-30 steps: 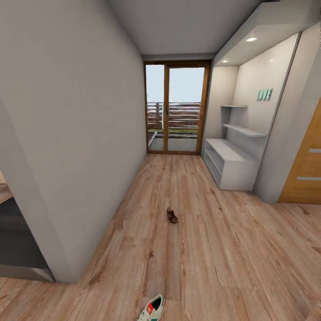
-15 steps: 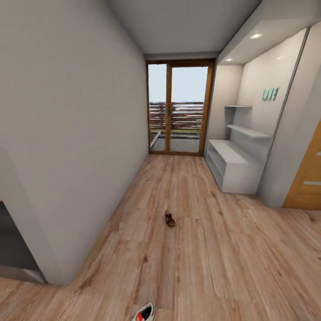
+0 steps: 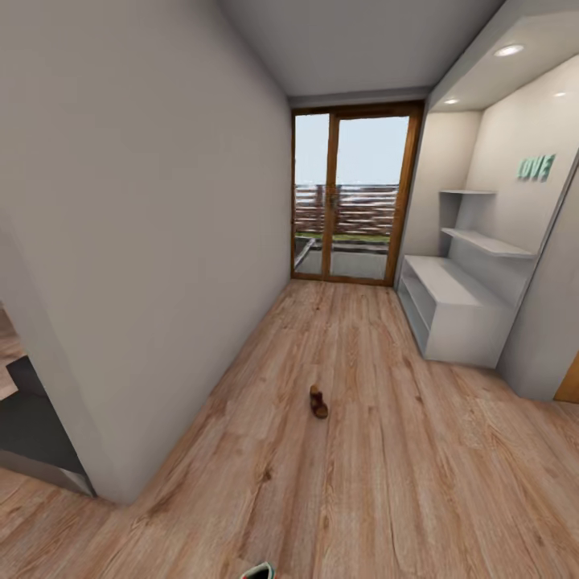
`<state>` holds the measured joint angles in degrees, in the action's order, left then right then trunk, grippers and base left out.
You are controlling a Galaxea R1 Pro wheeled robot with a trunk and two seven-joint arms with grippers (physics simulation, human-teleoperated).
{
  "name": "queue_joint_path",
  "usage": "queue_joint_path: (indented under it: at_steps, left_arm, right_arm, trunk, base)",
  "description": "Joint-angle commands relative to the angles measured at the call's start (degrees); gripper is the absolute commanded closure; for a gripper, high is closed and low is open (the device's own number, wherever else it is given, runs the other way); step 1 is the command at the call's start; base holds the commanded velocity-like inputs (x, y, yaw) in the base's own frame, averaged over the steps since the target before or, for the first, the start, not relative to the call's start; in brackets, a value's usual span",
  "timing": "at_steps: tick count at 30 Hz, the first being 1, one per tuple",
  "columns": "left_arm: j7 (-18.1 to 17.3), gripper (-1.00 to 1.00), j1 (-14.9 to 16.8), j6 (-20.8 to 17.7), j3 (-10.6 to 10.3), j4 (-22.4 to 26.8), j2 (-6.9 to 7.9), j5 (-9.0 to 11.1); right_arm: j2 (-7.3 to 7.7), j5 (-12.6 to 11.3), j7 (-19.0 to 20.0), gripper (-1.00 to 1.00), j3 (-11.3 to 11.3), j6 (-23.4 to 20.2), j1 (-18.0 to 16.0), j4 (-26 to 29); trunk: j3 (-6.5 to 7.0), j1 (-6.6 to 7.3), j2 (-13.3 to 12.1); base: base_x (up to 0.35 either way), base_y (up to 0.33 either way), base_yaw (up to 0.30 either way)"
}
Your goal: Pick up the two gym shoes and the two sandals from the corridor floor and place them onto the hallstand (shoe rack) in the corridor, making sure they are on the rack and not on the floor. Arrange them so the two gym shoes are next to each other and the two sandals are next to each other.
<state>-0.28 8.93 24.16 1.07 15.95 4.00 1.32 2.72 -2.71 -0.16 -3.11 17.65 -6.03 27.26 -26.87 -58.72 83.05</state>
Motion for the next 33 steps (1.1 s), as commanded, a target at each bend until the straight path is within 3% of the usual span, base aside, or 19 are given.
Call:
queue_joint_path:
  at_steps: [1, 20, 29, 33]
  left_arm:
    - [-0.02, -1.00, 0.04, 0.18, 0.08, -0.04, 0.00, 0.12]
    - [0.10, -1.00, 0.04, 0.18, 0.08, -0.04, 0.01, 0.11]
    - [0.14, -1.00, 0.04, 0.18, 0.11, -0.04, 0.10, 0.15]
    - [0.03, -1.00, 0.04, 0.23, 1.42, -0.04, 0.20, 0.17]
  right_arm:
    - [0.01, -0.28, -0.02, -1.00, 0.07, 0.19, -0.03, -0.04]
    - [0.28, -0.16, 0.05, -1.00, 0.21, 0.19, -0.03, 0.03]
    - [0.27, -0.19, -0.01, -1.00, 0.04, 0.19, -0.03, 0.00]
    - [0.27, -0.19, -0.02, -1.00, 0.03, 0.19, -0.03, -0.01]
  trunk:
    - [-0.06, -0.01, 0.03]
    - [-0.06, -0.01, 0.03]
    - [-0.06, -0.01, 0.03]
    - [-0.06, -0.01, 0.03]
  base:
    - [0.137, -0.251, 0.069]
    - [0.138, -0.251, 0.007]
    - [0.143, -0.251, -0.206]
    - [0.177, -0.241, -0.194]
